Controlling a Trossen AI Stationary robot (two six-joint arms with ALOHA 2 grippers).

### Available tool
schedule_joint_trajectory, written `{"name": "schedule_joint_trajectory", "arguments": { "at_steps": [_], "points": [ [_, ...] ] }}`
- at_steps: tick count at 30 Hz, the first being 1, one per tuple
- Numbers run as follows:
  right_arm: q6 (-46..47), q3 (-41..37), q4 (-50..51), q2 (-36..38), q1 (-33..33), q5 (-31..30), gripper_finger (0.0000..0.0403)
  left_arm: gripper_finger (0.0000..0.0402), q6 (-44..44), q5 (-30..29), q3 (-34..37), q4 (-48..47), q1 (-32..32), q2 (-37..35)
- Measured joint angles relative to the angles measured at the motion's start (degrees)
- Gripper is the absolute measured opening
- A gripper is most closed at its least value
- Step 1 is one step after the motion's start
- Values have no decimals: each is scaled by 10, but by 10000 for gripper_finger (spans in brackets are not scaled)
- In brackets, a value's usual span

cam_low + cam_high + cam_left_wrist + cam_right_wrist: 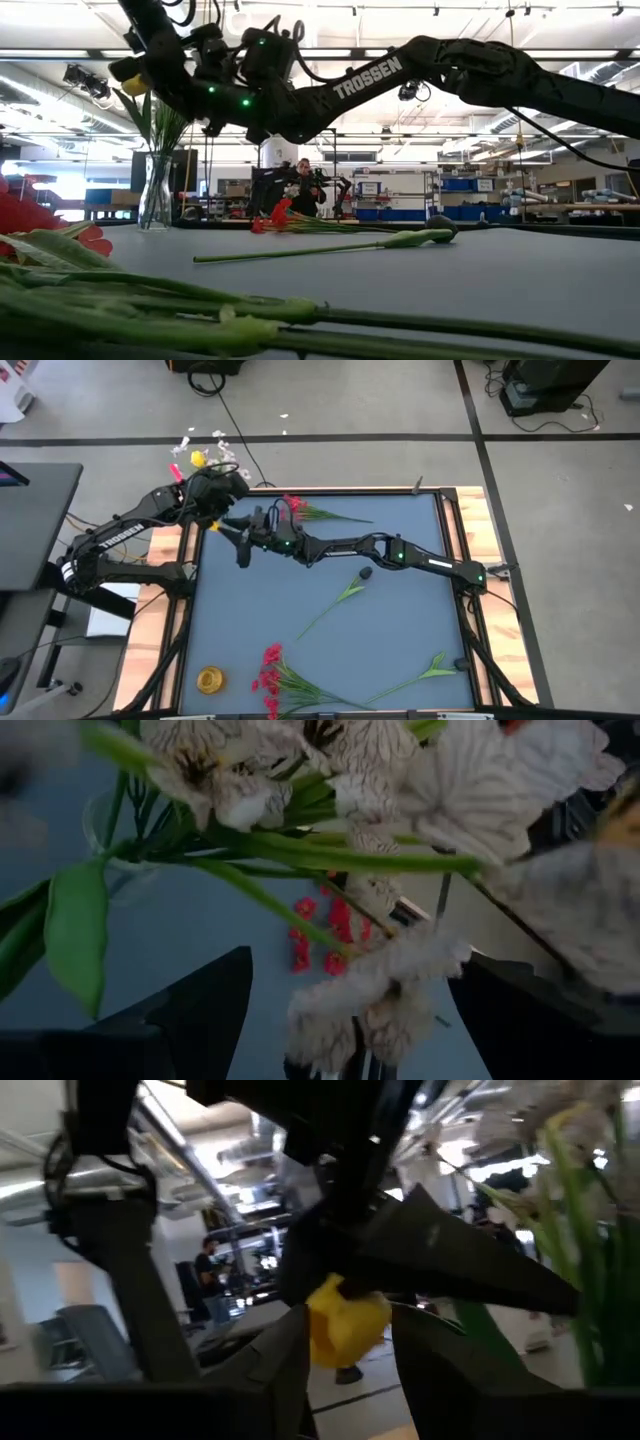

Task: Sort flowers into vase by color
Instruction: Adjust the yellow flower in the transparent vase

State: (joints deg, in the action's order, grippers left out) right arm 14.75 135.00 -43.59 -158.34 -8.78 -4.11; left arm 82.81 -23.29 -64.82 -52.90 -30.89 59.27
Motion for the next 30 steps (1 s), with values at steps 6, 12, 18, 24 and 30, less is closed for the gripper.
{"name": "schedule_joint_trajectory", "arguments": {
  "at_steps": [6, 12, 18, 24, 30],
  "points": [
    [1, 0, 0, 1, -1, 36, 125, 338, 5, 0, 0, 0, 0, 4],
    [1, 0, 16, 1, -1, 35, 81, 338, 4, 2, 0, 21, 0, 4],
    [1, 0, 21, 1, -2, 31, 10, 339, -6, 5, 0, 23, 6, 4],
    [3, 0, 33, 2, -3, 36, 5, 339, -106, 7, 0, 62, 13, 4],
    [2, 0, 95, 2, -1, 64, 3, 344, -167, 6, 0, 103, 12, 2]
  ]
}}
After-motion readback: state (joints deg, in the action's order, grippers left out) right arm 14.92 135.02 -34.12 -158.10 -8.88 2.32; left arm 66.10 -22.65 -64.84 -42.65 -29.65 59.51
